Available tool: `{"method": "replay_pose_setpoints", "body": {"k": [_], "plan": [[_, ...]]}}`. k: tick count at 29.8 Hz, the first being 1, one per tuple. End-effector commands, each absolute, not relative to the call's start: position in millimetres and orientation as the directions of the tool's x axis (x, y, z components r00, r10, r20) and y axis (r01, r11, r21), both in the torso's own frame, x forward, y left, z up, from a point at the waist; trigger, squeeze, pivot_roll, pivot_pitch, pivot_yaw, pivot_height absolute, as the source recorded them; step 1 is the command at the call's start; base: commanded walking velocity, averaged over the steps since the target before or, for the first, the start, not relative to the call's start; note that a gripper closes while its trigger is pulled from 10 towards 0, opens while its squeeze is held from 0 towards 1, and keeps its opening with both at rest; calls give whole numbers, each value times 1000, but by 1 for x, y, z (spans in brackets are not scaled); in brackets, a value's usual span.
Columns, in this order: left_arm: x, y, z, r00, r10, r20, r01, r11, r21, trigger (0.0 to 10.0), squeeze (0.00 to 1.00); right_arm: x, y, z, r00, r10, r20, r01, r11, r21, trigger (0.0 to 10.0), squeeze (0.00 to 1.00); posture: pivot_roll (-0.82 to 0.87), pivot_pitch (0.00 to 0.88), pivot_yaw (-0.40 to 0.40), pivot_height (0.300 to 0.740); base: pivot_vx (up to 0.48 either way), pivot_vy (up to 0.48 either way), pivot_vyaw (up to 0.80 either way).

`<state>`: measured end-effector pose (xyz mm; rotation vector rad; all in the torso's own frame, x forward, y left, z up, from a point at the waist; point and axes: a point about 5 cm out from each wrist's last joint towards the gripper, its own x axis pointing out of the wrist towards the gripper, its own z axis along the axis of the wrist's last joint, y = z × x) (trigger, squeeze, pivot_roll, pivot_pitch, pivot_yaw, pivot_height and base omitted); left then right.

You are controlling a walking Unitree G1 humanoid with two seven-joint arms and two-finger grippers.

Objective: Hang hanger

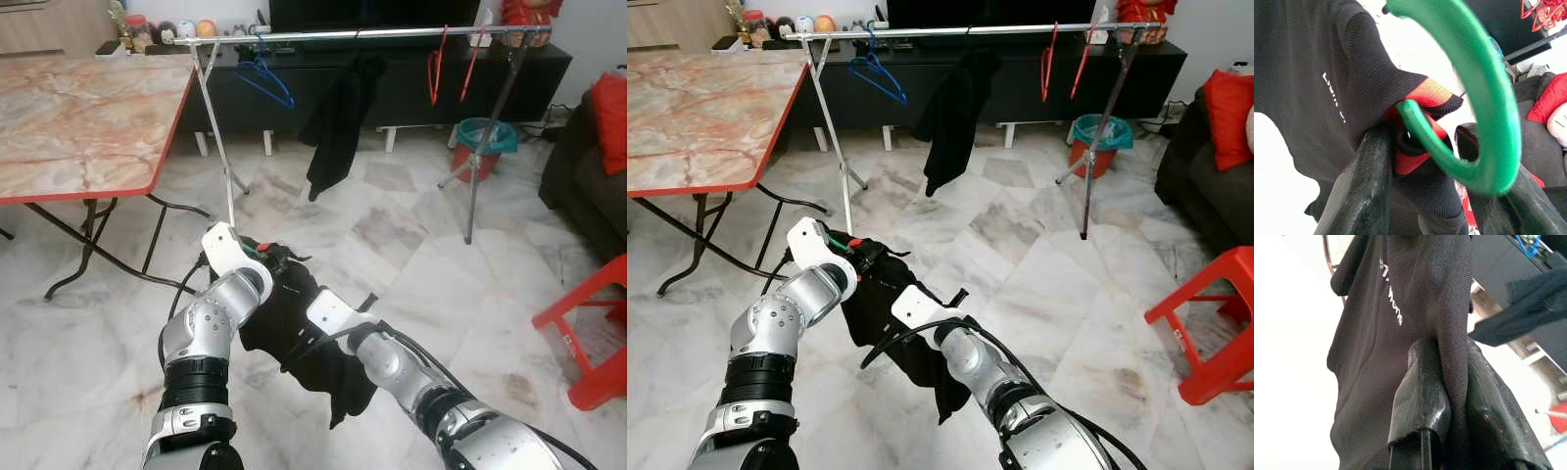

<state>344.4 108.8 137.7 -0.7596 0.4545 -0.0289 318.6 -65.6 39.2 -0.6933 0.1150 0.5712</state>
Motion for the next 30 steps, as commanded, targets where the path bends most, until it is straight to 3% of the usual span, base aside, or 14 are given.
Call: {"method": "replay_pose_setpoints", "body": {"k": [1, 7, 8, 9, 21, 30], "plan": [[346, 95, 143, 900, -215, -379, -119, 716, -688, 10000, 0, 317, -58, 43, 820, 512, -257, -555, 599, -577, 0, 0, 58, 0, 40, 740, 0, 0, 0], [347, 97, 143, 905, -195, -379, -120, 737, -665, 10000, 0, 304, -57, 35, 785, 572, -240, -586, 558, -587, 0, 0, 54, 0, 41, 740, 0, 0, 0], [347, 97, 143, 905, -194, -379, -121, 737, -665, 8824, 0, 304, -56, 35, 781, 578, -236, -589, 555, -587, 0, 0, 54, 0, 41, 740, 0, 0, 0], [347, 97, 143, 905, -192, -379, -120, 741, -661, 0, 0, 302, -55, 35, 773, 594, -225, -595, 552, -584, 0, 0, 54, 0, 41, 740, 0, 0, 0], [347, 94, 144, 903, -207, -377, -96, 756, -647, 0, 0, 300, -74, 40, 763, 625, -164, -588, 568, -576, 0, 0, 56, 0, 42, 740, 0, 0, 0], [347, 94, 144, 903, -202, -379, -89, 776, -624, 0, 0, 310, -58, 62, 732, 676, -89, -586, 558, -588, 0, 0, 55, 0, 41, 740, 0, 0, 0]]}}
